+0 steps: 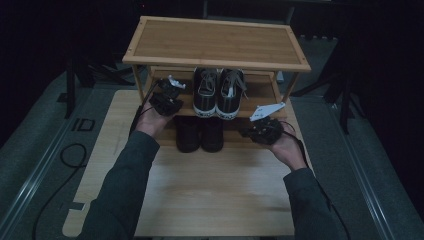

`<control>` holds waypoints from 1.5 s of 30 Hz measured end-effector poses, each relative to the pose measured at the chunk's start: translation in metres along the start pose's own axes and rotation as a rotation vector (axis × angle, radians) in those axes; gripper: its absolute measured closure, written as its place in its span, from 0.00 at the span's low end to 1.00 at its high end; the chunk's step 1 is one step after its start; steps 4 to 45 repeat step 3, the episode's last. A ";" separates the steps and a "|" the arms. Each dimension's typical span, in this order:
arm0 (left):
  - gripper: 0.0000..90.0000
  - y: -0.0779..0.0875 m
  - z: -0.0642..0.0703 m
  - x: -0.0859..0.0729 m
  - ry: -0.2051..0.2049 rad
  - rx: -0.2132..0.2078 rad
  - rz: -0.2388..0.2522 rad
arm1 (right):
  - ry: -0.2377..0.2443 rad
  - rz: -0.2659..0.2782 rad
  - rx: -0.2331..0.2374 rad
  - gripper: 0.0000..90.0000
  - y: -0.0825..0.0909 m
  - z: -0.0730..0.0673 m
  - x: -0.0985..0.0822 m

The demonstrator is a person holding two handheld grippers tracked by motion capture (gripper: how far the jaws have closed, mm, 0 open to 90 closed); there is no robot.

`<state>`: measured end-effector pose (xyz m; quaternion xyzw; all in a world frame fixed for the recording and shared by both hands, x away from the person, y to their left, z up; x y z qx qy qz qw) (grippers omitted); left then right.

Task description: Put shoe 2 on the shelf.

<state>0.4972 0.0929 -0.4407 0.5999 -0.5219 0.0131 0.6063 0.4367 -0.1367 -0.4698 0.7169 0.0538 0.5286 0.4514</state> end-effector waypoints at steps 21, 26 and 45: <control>1.00 0.000 0.000 0.000 0.001 -0.001 0.001 | -0.010 -0.004 -0.001 1.00 0.001 0.002 -0.004; 1.00 0.000 0.000 0.000 0.001 -0.001 0.001 | -0.010 -0.004 -0.001 1.00 0.001 0.002 -0.004; 1.00 0.000 0.000 0.000 0.001 -0.001 0.001 | -0.010 -0.004 -0.001 1.00 0.001 0.002 -0.004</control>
Point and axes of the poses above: each handheld gripper's, and its own axes: y roughly backward along the jaws, x roughly out of its top, z roughly to its right, the point moved 10 cm from there along -y, roughly forward along the jaws, and after that the axes turned 9 degrees about -y, right-handed, at the moved point
